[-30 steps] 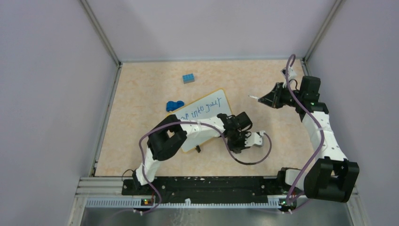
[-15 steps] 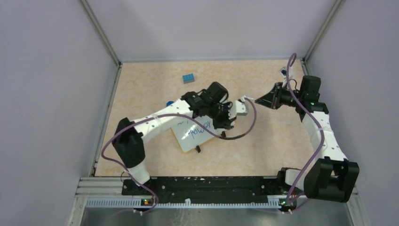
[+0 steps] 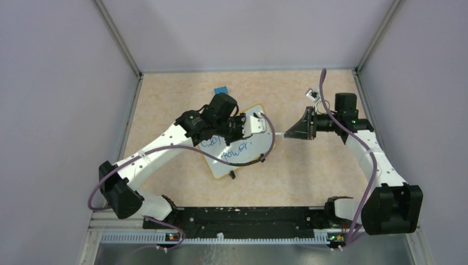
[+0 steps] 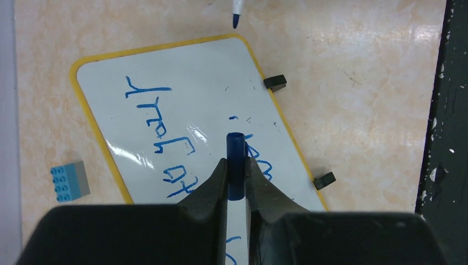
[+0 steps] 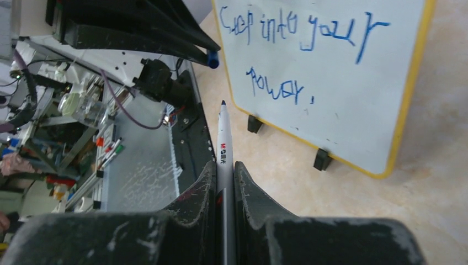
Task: Write a sentence on the whiteboard
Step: Close the whiteboard marker at the center of the board.
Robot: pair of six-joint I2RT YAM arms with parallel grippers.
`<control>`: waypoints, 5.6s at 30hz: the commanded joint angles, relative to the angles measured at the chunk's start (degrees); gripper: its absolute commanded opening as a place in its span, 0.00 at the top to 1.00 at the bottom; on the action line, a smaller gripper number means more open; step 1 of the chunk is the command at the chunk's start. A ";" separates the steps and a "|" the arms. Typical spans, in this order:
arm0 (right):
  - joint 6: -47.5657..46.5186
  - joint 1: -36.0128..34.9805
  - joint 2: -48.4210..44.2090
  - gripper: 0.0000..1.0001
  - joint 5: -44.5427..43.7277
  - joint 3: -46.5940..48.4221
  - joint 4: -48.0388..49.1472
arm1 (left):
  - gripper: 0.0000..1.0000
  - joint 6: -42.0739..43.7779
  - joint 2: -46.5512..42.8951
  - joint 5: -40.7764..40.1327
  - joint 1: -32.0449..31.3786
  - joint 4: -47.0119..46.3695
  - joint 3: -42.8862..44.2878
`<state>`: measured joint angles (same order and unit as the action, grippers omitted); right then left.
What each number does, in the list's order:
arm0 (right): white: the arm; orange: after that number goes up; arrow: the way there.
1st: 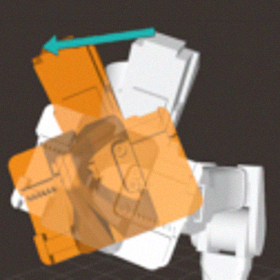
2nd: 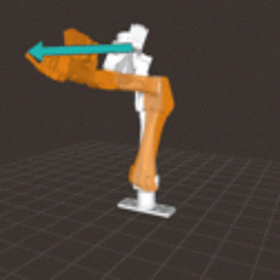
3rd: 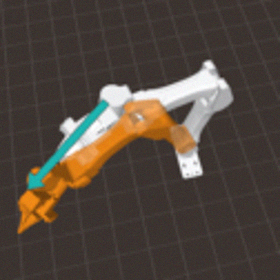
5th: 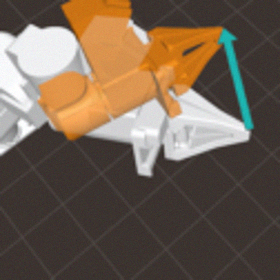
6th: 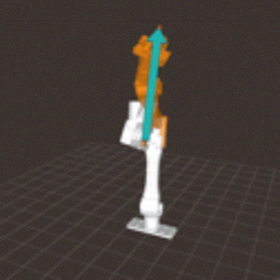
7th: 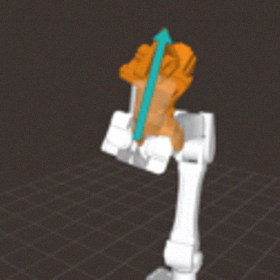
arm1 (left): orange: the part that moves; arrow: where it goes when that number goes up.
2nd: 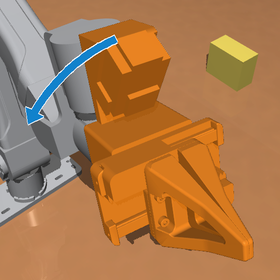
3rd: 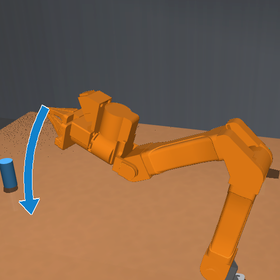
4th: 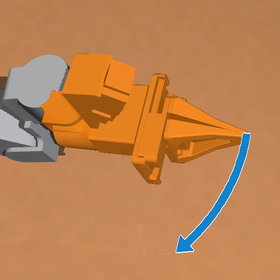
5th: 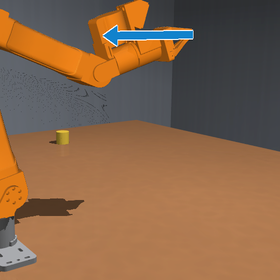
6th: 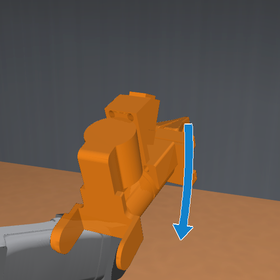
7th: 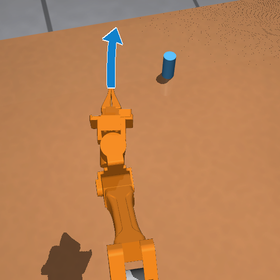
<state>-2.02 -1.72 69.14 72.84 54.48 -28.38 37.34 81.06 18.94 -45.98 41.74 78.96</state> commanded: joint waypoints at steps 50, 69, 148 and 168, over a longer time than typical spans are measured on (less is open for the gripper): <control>-0.54 -13.33 2.31 1.00 -1.34 1.88 2.18 | 1.00 2.71 0.00 11.06 -1.61 3.00 1.55; -1.01 -15.25 2.80 1.00 -2.95 2.04 2.10 | 1.00 -0.33 1.96 10.00 -2.03 1.62 2.51; 18.78 -22.23 2.40 1.00 -0.69 -2.50 31.86 | 0.47 -6.14 -1.62 34.66 13.18 2.89 -4.49; 18.06 -24.76 3.47 1.00 -3.43 -2.53 31.43 | 1.00 -14.39 0.84 33.34 7.76 -4.80 -4.61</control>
<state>17.91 -23.90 73.12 69.52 48.88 1.72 25.58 80.66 49.45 -36.18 44.71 74.35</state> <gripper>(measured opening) 0.095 0.054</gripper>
